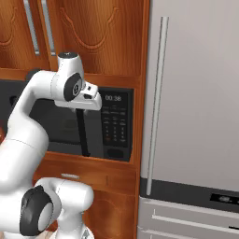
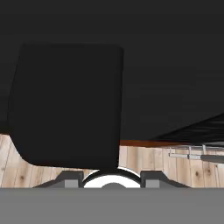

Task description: The microwave is finished heating the shrimp and mushroom. Take the bowl containing the food and place it on the dining counter.

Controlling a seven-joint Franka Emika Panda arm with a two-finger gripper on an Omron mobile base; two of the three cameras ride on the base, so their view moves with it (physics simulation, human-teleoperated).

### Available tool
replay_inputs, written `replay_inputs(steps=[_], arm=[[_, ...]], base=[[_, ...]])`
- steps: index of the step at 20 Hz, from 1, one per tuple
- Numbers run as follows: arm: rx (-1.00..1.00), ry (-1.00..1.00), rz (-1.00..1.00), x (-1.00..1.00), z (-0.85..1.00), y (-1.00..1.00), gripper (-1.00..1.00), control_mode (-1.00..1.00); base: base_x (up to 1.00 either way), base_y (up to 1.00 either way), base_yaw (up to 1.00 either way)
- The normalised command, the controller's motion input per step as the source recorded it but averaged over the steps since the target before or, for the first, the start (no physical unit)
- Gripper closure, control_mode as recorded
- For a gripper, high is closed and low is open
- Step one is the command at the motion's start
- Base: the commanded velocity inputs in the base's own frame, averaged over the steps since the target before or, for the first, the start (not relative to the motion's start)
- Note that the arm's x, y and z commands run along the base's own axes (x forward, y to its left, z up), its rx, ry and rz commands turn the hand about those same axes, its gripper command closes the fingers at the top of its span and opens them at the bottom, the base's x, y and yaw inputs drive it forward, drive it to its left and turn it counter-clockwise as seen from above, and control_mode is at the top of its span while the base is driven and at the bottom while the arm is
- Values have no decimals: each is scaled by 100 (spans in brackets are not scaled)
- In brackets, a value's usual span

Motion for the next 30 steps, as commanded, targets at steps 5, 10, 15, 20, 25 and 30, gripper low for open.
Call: replay_inputs(steps=[5, 10, 15, 20, 25, 30], arm=[[-4, -6, 0, -71, -24, 14, -100, -100], [-13, -9, 0, -66, -88, 28, -100, -100], [0, 0, 0, -6, 0, 0, -100, 100], [0, 0, 0, 0, 0, 0, -100, 100], [0, 0, 0, 0, 0, 0, -100, 100], [0, -1, 0, -8, 0, 0, -100, -100]], base=[[0, 0, 0], [0, 0, 0], [-9, 0, 0], [-61, 0, 0], [-53, 0, 0], [-42, 0, 0]])
